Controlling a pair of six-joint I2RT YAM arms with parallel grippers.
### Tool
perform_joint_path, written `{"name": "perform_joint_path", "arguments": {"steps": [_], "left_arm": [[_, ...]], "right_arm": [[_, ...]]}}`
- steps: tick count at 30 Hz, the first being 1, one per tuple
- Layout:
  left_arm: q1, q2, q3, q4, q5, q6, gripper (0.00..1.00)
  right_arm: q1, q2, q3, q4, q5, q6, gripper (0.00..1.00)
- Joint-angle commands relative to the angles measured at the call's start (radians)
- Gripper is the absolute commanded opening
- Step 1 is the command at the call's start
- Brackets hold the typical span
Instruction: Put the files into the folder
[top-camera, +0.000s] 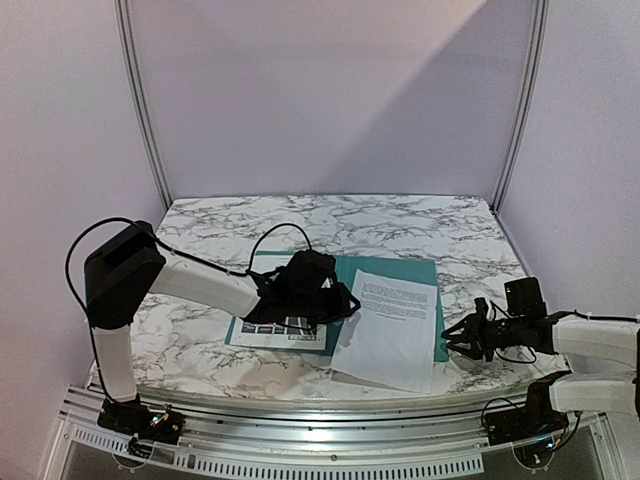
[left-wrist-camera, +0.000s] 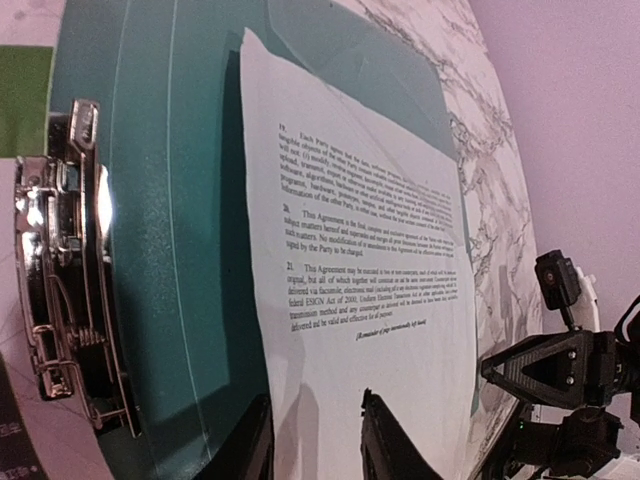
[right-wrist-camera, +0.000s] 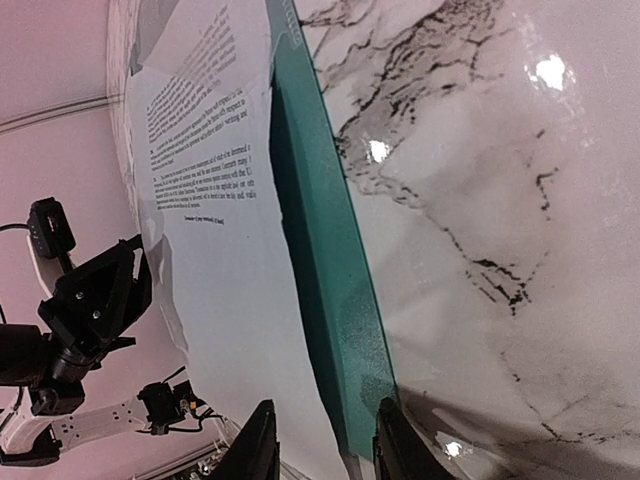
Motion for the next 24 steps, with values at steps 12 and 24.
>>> {"name": "perform_joint_path", "arguments": {"steps": [12, 24], "left_arm": [[-0.04, 0.061, 0.033, 0.046, 0.053, 0.029, 0.28], [-0.051, 0.104, 0.062, 0.049, 0.056, -0.008, 0.21]], "right_arm": [[-0.002, 0.018, 0.006, 0.033, 0.005, -0.015, 0.33], [-0.002, 0.038, -0.038, 0.081, 0.007, -0.015, 0.32]]}}
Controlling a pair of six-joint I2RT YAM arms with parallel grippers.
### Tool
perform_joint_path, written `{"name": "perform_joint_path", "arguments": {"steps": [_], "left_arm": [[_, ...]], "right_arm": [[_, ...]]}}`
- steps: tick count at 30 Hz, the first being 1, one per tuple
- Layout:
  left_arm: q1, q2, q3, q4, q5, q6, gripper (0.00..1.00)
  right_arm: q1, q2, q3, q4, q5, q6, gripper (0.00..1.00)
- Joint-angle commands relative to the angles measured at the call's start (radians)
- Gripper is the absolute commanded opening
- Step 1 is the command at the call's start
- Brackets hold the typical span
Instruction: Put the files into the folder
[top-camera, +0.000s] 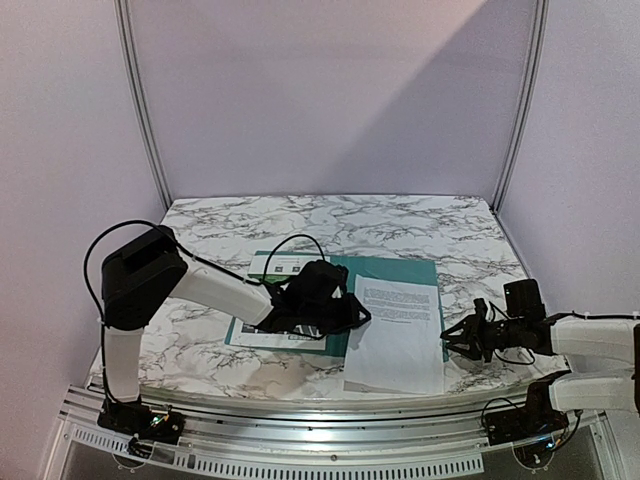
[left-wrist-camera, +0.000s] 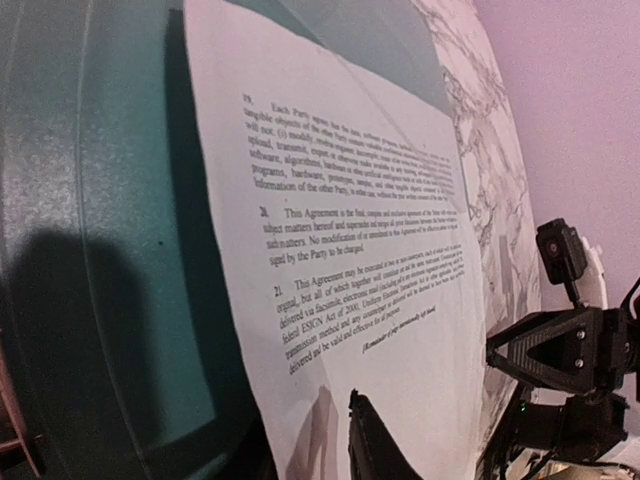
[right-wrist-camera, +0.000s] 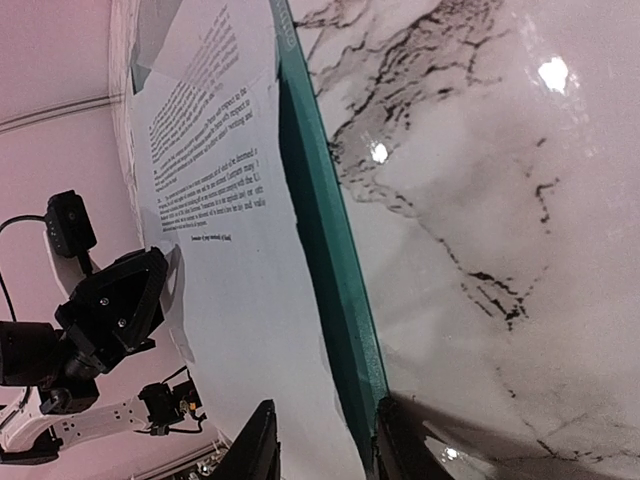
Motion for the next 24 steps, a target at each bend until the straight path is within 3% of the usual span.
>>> {"name": "perform_joint_path", "arguments": {"steps": [1, 3, 15, 24], "left_arm": [[-0.021, 0.013, 0.028, -0.022, -0.017, -0.001, 0.15], [-0.02, 0.019, 0.033, -0.022, -0.026, -0.001, 0.0], [0.019, -0.02, 0.03, -0.045, -0.107, -0.015, 0.0], [0.055, -0.078, -0.056, -0.027, -0.14, -0.063, 0.0]], "right_arm": [[-0.002, 0.014, -0.026, 0.038, 0.008, -0.016, 0.32], [-0.002, 0.018, -0.025, 0.042, 0.005, -0.016, 0.32], [-0.002, 0.006, -0.005, 0.021, 0.011, -0.026, 0.32], [-0.002, -0.004, -0.005, 0.015, 0.015, -0.032, 0.31]]}}
